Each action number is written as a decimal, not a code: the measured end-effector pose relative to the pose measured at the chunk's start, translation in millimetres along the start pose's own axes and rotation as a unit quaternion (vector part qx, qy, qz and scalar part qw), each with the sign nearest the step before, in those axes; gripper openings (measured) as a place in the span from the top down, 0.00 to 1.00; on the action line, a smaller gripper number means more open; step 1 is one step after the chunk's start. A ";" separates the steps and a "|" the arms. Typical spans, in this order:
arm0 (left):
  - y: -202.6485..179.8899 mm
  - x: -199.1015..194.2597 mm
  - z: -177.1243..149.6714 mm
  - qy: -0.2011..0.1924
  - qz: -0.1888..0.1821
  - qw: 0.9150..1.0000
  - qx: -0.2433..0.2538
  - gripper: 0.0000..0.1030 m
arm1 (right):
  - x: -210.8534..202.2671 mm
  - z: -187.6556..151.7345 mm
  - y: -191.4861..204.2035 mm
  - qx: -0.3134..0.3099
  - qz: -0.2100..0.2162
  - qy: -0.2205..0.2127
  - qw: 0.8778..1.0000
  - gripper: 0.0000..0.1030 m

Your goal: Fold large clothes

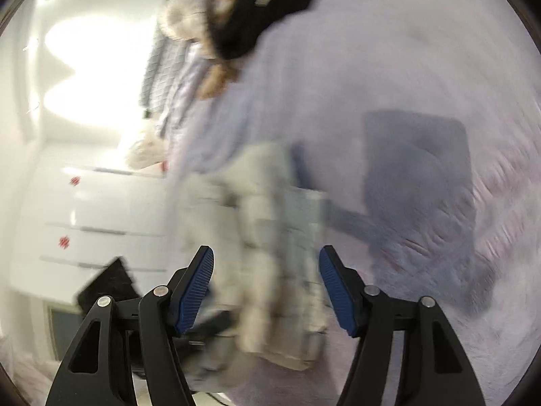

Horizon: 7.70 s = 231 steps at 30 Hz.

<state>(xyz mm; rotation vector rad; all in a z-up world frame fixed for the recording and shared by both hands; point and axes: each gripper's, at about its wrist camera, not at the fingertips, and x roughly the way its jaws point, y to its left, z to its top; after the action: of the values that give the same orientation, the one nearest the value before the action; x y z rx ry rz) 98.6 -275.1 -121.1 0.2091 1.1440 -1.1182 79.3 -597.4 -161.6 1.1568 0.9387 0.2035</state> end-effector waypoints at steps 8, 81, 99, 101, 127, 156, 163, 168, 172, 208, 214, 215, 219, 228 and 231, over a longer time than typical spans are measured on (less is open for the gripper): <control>-7.7 -4.8 -1.5 0.004 0.027 1.000 0.015 0.32 | 64.2 11.3 36.2 -0.034 0.000 0.085 0.996 0.76; 170.5 -63.5 -47.7 -0.048 -0.085 0.956 -0.275 0.32 | 110.1 -41.6 12.1 0.052 0.015 0.144 0.988 0.53; 342.7 -191.1 -73.7 -0.146 0.018 0.937 -0.316 0.32 | 305.6 -14.7 138.6 -0.033 0.059 0.180 0.981 0.53; 365.4 -189.3 -76.5 -0.150 0.029 0.934 -0.324 0.32 | 326.9 -10.6 144.8 -0.041 0.055 0.182 0.981 0.53; 395.3 -149.4 -80.9 -0.136 0.103 0.920 -0.354 0.24 | 264.1 -79.4 213.6 -0.146 -0.124 0.090 0.977 0.69; 337.0 -160.2 -130.0 -0.123 0.132 0.930 -0.321 0.24 | 321.3 -97.7 157.0 -0.185 -0.180 0.124 0.958 0.82; 334.6 -157.9 -124.3 -0.109 0.154 0.929 -0.320 0.24 | 318.0 -98.1 150.4 -0.166 -0.178 0.129 0.961 0.82; 331.9 -166.2 -119.1 -0.103 0.164 0.926 -0.323 0.24 | 313.0 -94.3 170.2 -0.168 -0.183 0.136 0.959 0.82; 328.7 -173.3 -116.0 -0.107 0.165 0.926 -0.321 0.24 | 305.0 -91.9 183.2 -0.166 -0.177 0.136 0.960 0.81; 264.8 -245.6 -128.1 -0.077 0.233 0.923 -0.296 0.24 | 235.9 -104.0 234.4 -0.180 -0.207 0.115 0.955 0.48; 241.7 -267.6 -133.5 -0.069 0.246 0.919 -0.299 0.00 | 213.5 -119.3 258.3 -0.203 -0.245 0.102 0.942 0.22; 239.5 -270.5 -133.6 -0.067 0.248 0.918 -0.302 0.00 | 209.7 -121.7 262.8 -0.209 -0.251 0.099 0.940 0.22; 224.4 -285.0 -130.0 -0.064 0.272 0.913 -0.297 0.00 | 195.1 -131.7 278.4 -0.224 -0.279 0.088 0.930 0.13; 192.1 -313.9 -123.7 -0.071 0.296 0.911 -0.279 0.00 | 159.1 -145.7 307.8 -0.246 -0.311 0.033 0.917 0.00; 182.8 -321.2 -123.6 -0.070 0.302 0.908 -0.283 0.00 | 153.9 -148.6 315.2 -0.250 -0.324 0.038 0.912 0.00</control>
<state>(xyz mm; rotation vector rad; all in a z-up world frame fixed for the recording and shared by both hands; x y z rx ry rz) 174.7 83.9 9.9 0.0187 1.1198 -0.2258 166.3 -269.5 11.8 0.3300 1.2036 -0.0549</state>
